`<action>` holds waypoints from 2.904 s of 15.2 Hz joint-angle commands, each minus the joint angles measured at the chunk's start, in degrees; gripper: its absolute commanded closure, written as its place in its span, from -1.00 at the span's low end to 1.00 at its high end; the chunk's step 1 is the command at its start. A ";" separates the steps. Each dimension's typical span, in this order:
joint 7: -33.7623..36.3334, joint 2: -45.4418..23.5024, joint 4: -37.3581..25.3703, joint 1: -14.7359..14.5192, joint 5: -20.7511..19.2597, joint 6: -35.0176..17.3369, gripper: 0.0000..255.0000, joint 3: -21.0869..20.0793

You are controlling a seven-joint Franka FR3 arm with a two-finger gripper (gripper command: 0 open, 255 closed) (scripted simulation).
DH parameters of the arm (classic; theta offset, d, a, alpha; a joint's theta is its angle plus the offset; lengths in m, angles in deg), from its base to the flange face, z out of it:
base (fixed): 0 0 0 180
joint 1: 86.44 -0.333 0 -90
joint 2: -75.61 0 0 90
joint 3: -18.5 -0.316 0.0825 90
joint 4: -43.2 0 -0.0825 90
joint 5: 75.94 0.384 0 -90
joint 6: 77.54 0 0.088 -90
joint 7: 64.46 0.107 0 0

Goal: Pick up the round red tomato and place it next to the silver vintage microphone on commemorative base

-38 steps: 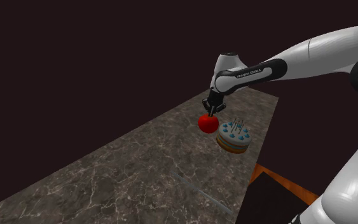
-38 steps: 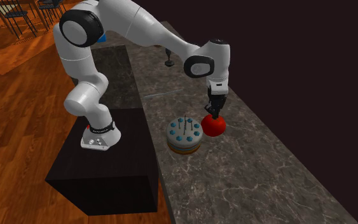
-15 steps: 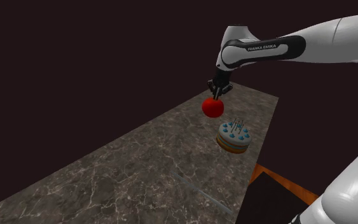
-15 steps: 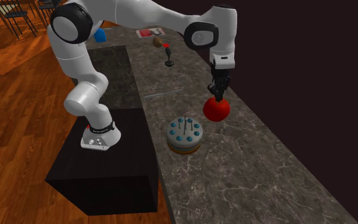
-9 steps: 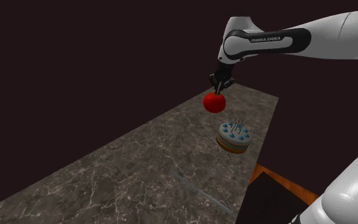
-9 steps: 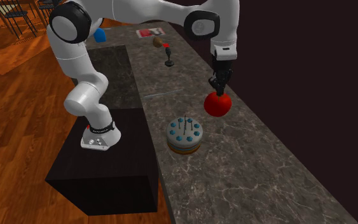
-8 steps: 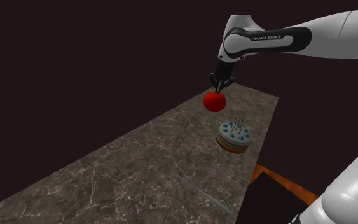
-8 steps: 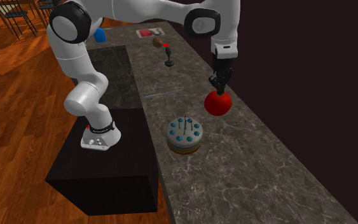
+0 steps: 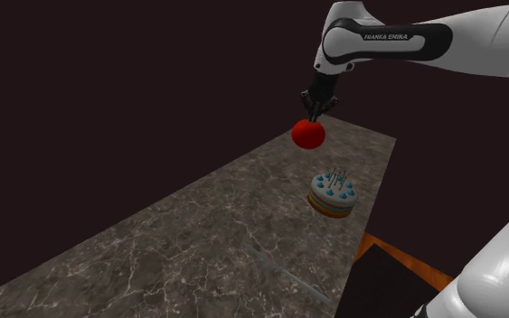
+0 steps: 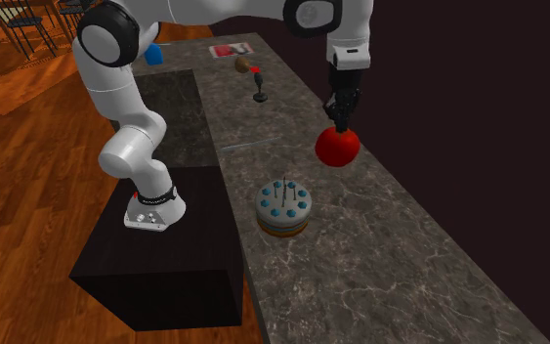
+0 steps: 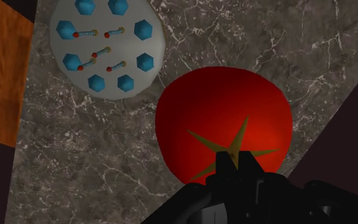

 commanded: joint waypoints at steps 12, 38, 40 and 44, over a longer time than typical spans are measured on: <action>8.02 5.30 2.00 -4.23 0.18 4.25 1.00 -4.24; 44.59 1.40 -3.75 -20.61 -1.74 11.52 1.00 -24.95; 47.86 -0.94 -6.30 -22.38 -2.95 12.61 1.00 -26.59; 54.44 -6.68 -12.62 -26.77 -6.16 15.30 1.00 -29.46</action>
